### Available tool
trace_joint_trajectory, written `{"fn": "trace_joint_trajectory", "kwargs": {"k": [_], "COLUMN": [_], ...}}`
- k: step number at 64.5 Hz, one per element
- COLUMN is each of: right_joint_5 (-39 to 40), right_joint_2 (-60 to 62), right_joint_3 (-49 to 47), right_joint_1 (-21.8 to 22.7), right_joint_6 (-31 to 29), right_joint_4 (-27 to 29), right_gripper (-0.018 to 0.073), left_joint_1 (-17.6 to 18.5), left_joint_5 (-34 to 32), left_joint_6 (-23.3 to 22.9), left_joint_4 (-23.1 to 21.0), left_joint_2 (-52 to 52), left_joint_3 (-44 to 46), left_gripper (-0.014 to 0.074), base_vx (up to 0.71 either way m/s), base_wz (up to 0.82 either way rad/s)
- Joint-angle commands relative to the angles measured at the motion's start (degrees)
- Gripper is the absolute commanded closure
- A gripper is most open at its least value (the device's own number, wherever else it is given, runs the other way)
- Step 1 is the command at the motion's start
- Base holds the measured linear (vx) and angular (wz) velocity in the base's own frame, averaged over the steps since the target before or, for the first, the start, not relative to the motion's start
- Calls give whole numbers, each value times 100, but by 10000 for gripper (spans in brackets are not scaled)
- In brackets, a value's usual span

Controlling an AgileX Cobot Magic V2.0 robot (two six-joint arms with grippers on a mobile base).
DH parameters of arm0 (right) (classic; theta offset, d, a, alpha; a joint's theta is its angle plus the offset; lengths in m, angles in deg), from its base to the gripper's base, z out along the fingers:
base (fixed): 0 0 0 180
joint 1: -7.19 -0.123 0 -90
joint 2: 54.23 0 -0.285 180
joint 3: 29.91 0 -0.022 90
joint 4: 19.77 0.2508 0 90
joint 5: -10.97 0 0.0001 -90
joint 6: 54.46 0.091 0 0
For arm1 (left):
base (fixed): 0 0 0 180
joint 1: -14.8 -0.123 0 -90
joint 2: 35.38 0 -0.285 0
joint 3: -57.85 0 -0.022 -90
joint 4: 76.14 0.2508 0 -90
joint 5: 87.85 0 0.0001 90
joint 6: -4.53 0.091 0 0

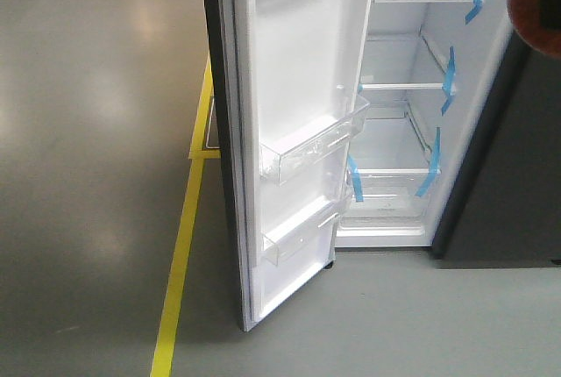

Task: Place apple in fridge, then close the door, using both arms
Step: 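Move the held apple toward the refrigerator door shelves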

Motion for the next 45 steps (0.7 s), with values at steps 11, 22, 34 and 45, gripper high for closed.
{"fn": "trace_joint_trajectory", "kwargs": {"k": [11,22,34,45], "right_joint_5": [362,362,362,362], "right_joint_2": [48,48,48,48], "right_joint_3": [-175,-175,-175,-175], "right_joint_1": [9,9,9,9], "right_joint_6": [-12,-12,-12,-12], "right_joint_4": [269,269,269,269], "right_gripper": [566,566,566,566], "left_joint_1": [38,38,38,38], "left_joint_5": [-388,-388,-388,-388], "left_joint_6": [-50,-50,-50,-50], "left_joint_4": [-19,-19,-19,-19], "left_joint_2": [80,80,80,80], "left_joint_3": [-159,-159,-159,-159], "left_gripper": [603,603,603,603], "base_vx": [12,11,11,11], "base_wz": [-1,-1,0,1]}}
